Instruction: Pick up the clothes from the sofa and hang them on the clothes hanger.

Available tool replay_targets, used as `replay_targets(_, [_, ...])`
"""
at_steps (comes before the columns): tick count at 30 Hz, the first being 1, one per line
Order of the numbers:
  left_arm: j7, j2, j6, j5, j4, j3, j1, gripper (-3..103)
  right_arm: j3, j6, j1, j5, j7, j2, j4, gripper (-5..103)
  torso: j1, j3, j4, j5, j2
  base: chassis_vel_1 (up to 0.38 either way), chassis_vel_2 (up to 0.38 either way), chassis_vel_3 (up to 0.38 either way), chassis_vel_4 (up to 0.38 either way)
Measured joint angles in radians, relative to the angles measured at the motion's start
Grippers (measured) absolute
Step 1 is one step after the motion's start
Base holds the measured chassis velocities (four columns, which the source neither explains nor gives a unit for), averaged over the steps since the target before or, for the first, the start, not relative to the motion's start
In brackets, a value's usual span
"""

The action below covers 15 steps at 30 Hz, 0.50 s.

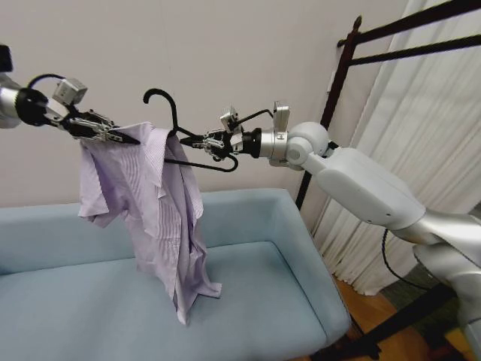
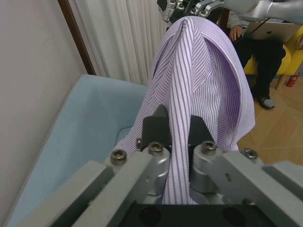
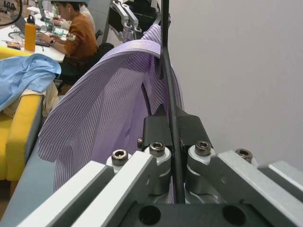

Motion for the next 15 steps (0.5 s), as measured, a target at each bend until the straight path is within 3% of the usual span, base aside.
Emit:
replay_targets(2, [0.000,-0.003,0.001,-0.001,-0.006,0.006,-0.005,2,0.000,0.000,-0.002,0.001,0.004,-0.002,0.004,2,0.000,0.000,0.0000,0.0000,0.000,0.000,0.000,0.000,0.000])
replay_targets(10, [-0.004,-0.008,0.001,-0.010,-0.020,0.017,-0.013,2,0.000,-0.003,-0.003,0.002,0.006,-0.010,0.011,-1,0.000,0.000,-0.0001,0.0000,0.000,0.000,0.000,0.000,0.000])
replay_targets(15, [-0.007,-0.015,0.001,-0.021,-0.031,0.032,-0.025,2,0.001,-0.005,-0.004,0.001,0.018,-0.016,0.014,15,0.000,0.000,-0.0001,0.0000,0.000,0.000,0.000,0.000,0.000])
